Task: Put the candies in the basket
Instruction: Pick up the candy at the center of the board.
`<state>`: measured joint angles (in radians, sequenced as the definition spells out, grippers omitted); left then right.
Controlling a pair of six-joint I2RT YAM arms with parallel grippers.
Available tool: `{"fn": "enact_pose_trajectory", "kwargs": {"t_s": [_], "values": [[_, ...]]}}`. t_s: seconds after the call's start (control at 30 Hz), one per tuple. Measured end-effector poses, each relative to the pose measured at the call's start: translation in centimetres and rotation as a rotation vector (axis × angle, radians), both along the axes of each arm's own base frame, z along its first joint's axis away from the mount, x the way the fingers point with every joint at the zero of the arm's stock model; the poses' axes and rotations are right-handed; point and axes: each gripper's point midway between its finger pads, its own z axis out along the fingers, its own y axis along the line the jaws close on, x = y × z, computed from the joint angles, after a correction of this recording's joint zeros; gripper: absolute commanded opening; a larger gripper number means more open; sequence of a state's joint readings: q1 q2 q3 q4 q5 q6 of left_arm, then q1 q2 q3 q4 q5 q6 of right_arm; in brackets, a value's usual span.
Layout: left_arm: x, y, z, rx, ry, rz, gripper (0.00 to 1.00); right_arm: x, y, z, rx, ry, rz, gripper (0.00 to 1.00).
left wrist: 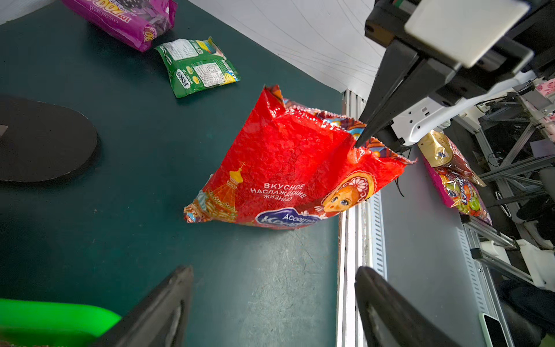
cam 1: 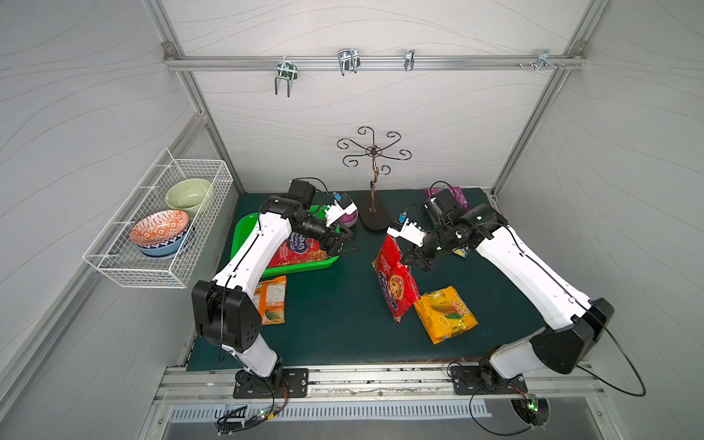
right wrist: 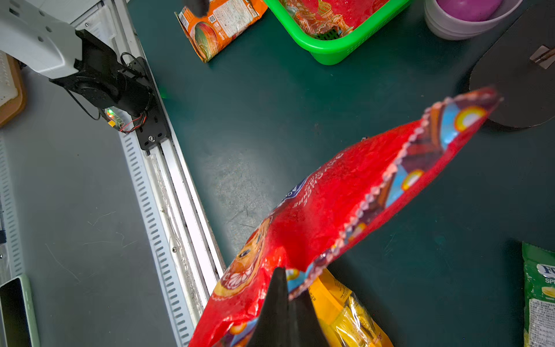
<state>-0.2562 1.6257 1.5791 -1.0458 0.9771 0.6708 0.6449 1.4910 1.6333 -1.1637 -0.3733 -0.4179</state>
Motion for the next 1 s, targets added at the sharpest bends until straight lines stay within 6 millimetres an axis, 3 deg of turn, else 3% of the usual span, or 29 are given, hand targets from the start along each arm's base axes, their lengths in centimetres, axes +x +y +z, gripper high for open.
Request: {"fn": "enact_pose_trajectory", "kwargs": {"t_s": [0.27, 0.5, 0.7, 0.83, 1.0], "values": [[-0.7, 0.4, -0.1, 0.018, -0.045, -0.017, 0.9, 0.3, 0.3, 0.6, -0.107, -0.1, 0.065, 0.0], [-0.6, 1.0, 0.0, 0.022, -0.073, -0.02, 0.9, -1.6, 1.6, 0.6, -0.164, -0.226, 0.254, 0.0], [-0.5, 3.9, 1.0, 0.005, -0.106, 0.023, 0.93, -3.9, 3.1, -0.1, -0.263, -0.398, 0.497, 0.0], [-2.3, 4.4, 1.1, -0.012, -0.138, -0.021, 0.95, -3.4, 3.2, -0.6, -0.312, -0.445, 0.535, 0.0], [-4.6, 3.3, 0.1, -0.061, -0.094, -0.089, 0.99, -2.2, 3.8, -1.2, -0.3, -0.434, 0.52, 0.0]]}}
